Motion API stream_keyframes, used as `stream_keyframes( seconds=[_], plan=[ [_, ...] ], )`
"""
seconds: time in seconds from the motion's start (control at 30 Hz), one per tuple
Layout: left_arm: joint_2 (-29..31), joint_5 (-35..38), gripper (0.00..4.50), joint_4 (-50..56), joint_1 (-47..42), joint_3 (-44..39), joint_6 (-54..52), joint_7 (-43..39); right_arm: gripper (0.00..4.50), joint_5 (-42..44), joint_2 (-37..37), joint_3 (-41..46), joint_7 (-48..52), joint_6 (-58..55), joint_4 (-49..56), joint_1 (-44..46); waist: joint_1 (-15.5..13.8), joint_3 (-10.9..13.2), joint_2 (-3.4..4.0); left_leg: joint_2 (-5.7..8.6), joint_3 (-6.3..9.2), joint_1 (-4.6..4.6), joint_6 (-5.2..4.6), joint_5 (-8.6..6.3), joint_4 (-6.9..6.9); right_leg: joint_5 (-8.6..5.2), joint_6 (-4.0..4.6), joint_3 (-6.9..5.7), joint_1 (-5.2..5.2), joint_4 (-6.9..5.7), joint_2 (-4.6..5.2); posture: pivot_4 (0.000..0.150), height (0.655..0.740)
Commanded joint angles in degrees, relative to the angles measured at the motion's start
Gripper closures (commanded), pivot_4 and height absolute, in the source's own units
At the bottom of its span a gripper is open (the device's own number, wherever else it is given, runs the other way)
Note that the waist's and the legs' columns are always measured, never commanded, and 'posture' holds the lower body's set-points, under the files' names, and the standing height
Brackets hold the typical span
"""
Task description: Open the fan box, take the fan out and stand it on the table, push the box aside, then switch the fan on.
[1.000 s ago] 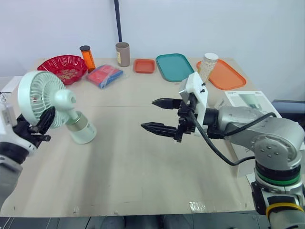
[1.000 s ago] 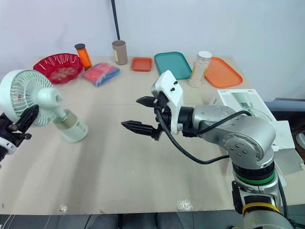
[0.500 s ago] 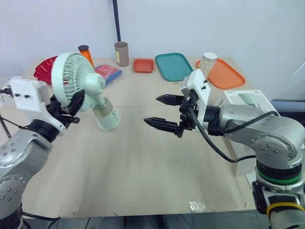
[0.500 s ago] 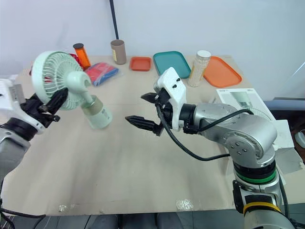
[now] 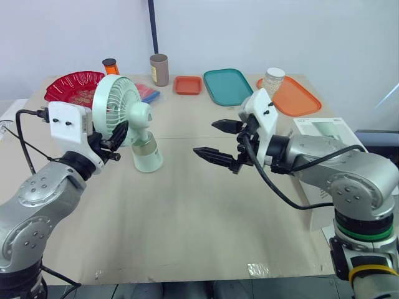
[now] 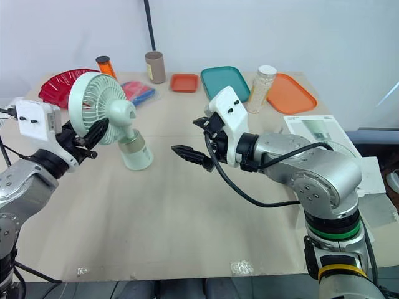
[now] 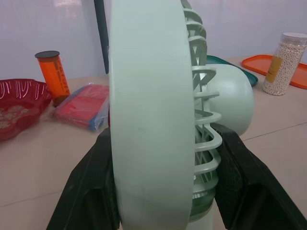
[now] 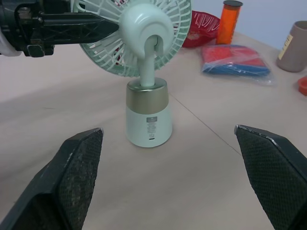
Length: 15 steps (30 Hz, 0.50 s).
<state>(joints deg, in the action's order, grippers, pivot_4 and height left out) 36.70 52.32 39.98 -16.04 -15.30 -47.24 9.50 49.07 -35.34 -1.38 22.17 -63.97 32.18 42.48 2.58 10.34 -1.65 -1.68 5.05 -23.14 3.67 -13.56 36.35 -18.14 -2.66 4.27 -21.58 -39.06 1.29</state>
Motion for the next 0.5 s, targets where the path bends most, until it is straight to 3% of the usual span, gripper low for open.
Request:
stream_keyframes(
  seconds=[0.03, 0.5],
  plan=[
    [-1.3, -0.7, 2.58, 3.2, -1.4, -0.8, 0.5, 1.4, 0.00, 0.3, 0.2, 1.4, -0.5, -0.2, 2.1, -0.1, 0.0, 0.0, 0.00, 0.00, 0.01, 0.00, 0.00, 0.00, 0.00, 0.00, 0.00, 0.00, 0.00, 0.00, 0.00, 0.150, 0.7400],
    [-3.3, -1.4, 2.58, 4.9, -1.9, -0.4, -1.5, 1.7, 0.00, -2.4, 2.8, -1.7, 0.4, 1.2, 0.7, 1.7, 0.0, 0.0, 0.00, 0.01, 0.02, 0.00, 0.01, 0.01, 0.02, 0.00, 0.00, -0.01, 0.01, -0.04, 0.00, 0.150, 0.7400]
  ],
)
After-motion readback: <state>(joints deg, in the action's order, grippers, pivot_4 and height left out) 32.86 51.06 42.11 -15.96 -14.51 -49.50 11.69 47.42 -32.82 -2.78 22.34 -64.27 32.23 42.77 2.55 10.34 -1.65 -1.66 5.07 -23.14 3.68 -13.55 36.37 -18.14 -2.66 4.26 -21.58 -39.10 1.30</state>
